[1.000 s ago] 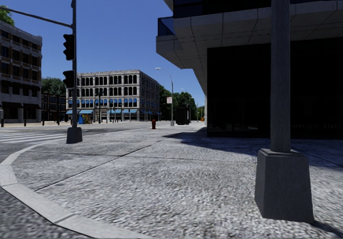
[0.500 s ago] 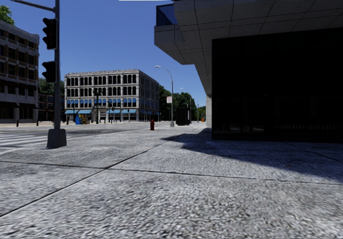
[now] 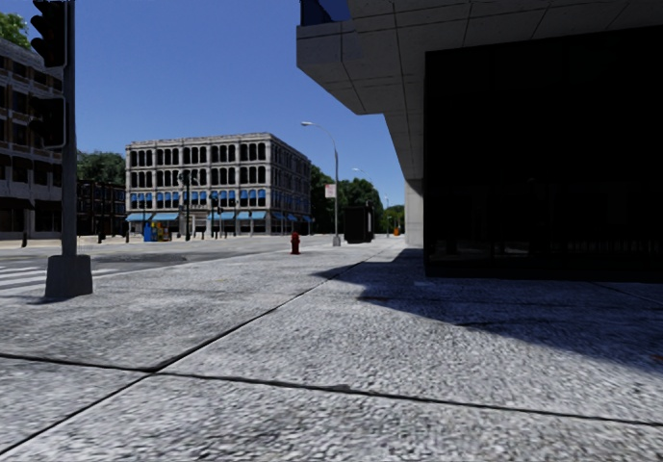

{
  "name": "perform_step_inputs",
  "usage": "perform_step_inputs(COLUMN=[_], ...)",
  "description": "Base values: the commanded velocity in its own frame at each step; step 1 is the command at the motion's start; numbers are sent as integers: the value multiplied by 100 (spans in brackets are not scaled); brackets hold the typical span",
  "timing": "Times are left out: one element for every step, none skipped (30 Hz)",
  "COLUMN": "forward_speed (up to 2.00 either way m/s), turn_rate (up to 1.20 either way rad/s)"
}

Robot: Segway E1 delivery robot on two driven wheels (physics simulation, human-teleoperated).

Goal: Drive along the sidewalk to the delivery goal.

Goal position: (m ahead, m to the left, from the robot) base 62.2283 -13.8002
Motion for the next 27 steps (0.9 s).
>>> perform_step_inputs(forward_speed=[200, 200, 200, 200, 200, 200, 200, 200, 200, 200, 200, 200, 200, 200, 200, 200, 200, 200, 200, 200, 200, 200, 200, 200, 200, 200, 200], turn_rate=[0, 0, 0, 0, 0, 0, 0, 0, 0, 0, 0, 0, 0, 0, 0, 0, 0, 0, 0, 0, 0, 0, 0, 0, 0, 0, 0])
